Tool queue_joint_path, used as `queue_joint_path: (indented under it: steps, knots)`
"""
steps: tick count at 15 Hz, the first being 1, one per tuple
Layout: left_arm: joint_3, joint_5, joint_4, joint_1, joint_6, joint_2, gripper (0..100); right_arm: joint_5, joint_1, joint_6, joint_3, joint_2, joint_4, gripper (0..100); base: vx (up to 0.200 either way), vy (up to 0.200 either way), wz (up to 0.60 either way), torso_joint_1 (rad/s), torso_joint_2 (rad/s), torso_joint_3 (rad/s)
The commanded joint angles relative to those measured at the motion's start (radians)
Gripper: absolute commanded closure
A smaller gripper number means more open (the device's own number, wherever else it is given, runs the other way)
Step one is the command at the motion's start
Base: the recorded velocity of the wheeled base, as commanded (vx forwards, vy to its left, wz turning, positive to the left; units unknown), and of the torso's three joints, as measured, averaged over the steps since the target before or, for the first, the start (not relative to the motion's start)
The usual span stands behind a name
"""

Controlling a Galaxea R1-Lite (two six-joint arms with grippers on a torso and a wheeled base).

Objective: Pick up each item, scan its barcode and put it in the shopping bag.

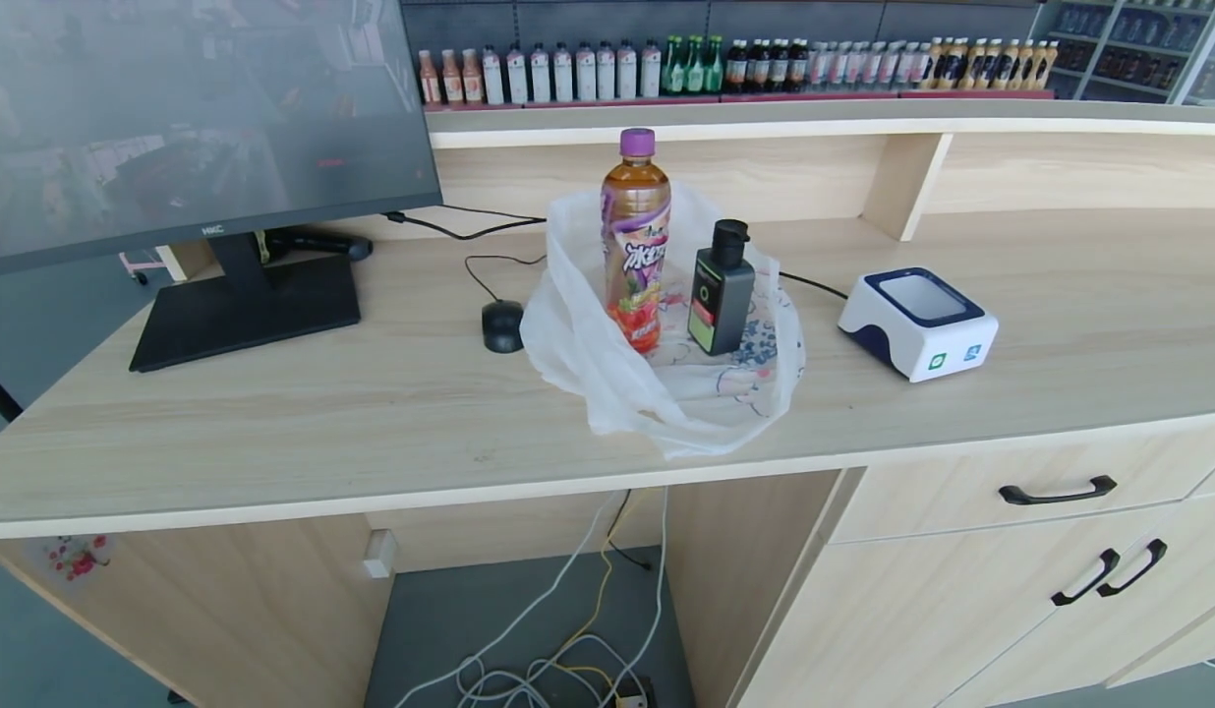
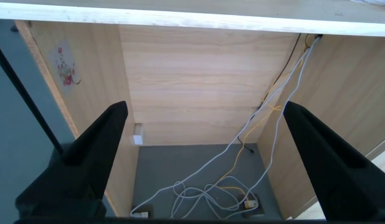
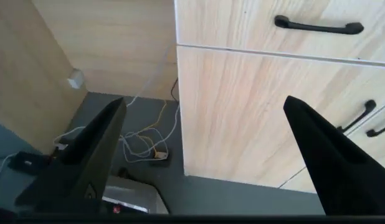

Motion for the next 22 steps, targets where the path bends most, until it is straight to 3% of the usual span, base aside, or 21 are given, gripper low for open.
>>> queue_joint_path:
  steps: [1, 3, 16, 22]
  knots:
    - [0.000, 0.000, 0.000, 0.000, -0.001, 0.000, 0, 0.001, -0.185, -0.002, 0.001, 0.007, 0.002, 0, 0.000, 0.000, 0.00, 0.000, 0.00, 0.000]
    - [0.000, 0.000, 0.000, 0.000, 0.001, 0.000, 0, 0.001, -0.106, -0.005, 0.001, -0.110, 0.002, 0, 0.000, 0.000, 0.00, 0.000, 0.00, 0.000]
    - [0.000, 0.000, 0.000, 0.000, -0.002, 0.000, 0, 0.015, -0.119, 0.014, 0.001, -0.142, 0.003, 0, 0.000, 0.000, 0.00, 0.000, 0.00, 0.000]
    - [0.000, 0.002, 0.000, 0.000, -0.004, 0.000, 0, 0.015, -0.120, 0.015, 0.001, -0.142, 0.003, 0, 0.000, -0.200, 0.00, 0.004, 0.00, -0.001]
